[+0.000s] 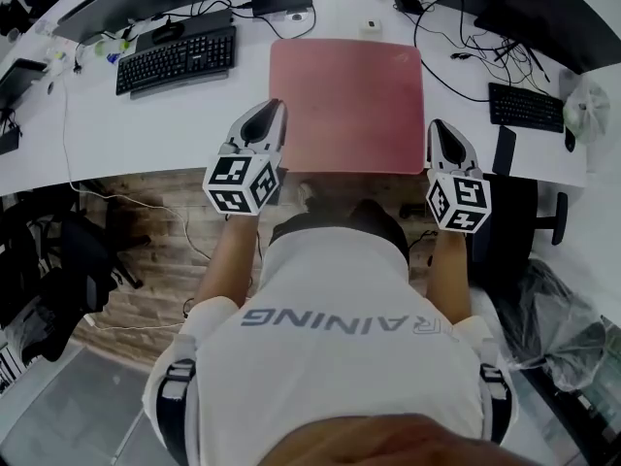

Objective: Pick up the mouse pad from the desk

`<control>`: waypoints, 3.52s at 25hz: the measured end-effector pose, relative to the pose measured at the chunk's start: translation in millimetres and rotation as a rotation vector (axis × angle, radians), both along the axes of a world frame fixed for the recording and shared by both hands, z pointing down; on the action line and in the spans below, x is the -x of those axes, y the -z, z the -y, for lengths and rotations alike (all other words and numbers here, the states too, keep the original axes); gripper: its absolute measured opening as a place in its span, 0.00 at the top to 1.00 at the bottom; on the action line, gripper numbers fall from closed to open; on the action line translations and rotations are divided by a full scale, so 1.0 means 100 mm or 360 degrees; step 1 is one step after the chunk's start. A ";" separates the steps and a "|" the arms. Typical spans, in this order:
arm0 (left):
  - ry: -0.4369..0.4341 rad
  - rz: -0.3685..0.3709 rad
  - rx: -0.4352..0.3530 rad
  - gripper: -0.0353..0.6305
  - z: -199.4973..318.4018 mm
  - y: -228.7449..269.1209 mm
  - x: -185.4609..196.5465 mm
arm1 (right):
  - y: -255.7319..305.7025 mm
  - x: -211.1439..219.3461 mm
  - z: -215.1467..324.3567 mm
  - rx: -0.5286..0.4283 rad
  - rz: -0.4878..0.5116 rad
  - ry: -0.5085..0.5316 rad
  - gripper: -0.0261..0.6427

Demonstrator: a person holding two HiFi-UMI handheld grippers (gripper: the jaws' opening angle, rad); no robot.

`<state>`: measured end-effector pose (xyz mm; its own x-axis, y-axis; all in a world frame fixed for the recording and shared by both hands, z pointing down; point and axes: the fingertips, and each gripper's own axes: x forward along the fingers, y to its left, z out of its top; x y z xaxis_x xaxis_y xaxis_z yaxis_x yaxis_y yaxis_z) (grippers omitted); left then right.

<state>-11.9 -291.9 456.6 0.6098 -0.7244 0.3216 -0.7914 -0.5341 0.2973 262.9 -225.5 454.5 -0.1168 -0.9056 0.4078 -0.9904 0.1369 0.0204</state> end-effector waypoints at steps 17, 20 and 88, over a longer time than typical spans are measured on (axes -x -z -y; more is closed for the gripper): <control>0.0233 0.0140 0.0337 0.87 0.49 -0.76 -0.19 | -1.28 -0.76 0.81 0.0460 0.0050 -0.0038 0.79; 0.0235 0.0157 0.0456 0.75 0.49 -0.99 -0.29 | -1.55 -0.78 0.84 0.0572 0.0073 -0.0009 0.73; 0.0027 0.0398 0.0582 0.77 0.47 -1.47 -0.04 | -1.56 -0.34 0.64 0.0652 0.0137 -0.0094 0.87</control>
<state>-7.4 -338.5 603.9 0.4697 -0.5447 0.6948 -0.8707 -0.4157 0.2627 297.1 -289.9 610.1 -0.1188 -0.6767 0.7266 -0.9925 0.0594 -0.1069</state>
